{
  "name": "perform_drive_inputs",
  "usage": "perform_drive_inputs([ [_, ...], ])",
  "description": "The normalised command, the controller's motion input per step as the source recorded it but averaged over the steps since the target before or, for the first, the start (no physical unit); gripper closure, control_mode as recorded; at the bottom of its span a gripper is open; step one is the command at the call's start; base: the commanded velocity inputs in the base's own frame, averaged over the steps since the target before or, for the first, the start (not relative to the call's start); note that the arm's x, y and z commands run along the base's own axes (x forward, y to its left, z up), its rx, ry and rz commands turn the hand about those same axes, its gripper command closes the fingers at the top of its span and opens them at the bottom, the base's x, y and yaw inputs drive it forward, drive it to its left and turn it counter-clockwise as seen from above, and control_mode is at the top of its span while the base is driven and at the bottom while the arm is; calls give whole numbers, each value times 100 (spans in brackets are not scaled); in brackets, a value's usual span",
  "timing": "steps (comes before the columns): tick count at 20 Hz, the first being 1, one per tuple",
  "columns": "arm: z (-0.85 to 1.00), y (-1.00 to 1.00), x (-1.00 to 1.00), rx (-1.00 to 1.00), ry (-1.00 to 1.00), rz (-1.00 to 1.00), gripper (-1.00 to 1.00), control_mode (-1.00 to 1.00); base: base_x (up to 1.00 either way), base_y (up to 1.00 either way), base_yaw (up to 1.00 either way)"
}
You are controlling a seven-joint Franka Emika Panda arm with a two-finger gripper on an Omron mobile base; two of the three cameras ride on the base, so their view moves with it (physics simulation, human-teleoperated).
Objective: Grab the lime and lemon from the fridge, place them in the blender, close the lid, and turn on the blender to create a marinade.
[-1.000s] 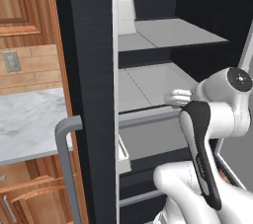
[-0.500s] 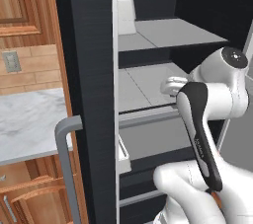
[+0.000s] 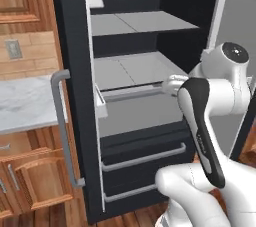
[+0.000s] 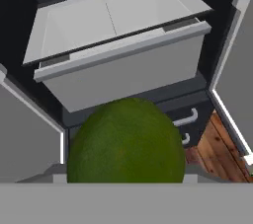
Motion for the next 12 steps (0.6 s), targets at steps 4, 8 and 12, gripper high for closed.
perform_drive_inputs([
  [4,0,0,0,0,0,0,100,100,-100,-71,-35],
  [8,0,0,0,0,0,0,100,100,-69,-81,-57],
  [12,0,0,0,0,0,0,100,100,-14,-81,-67],
])
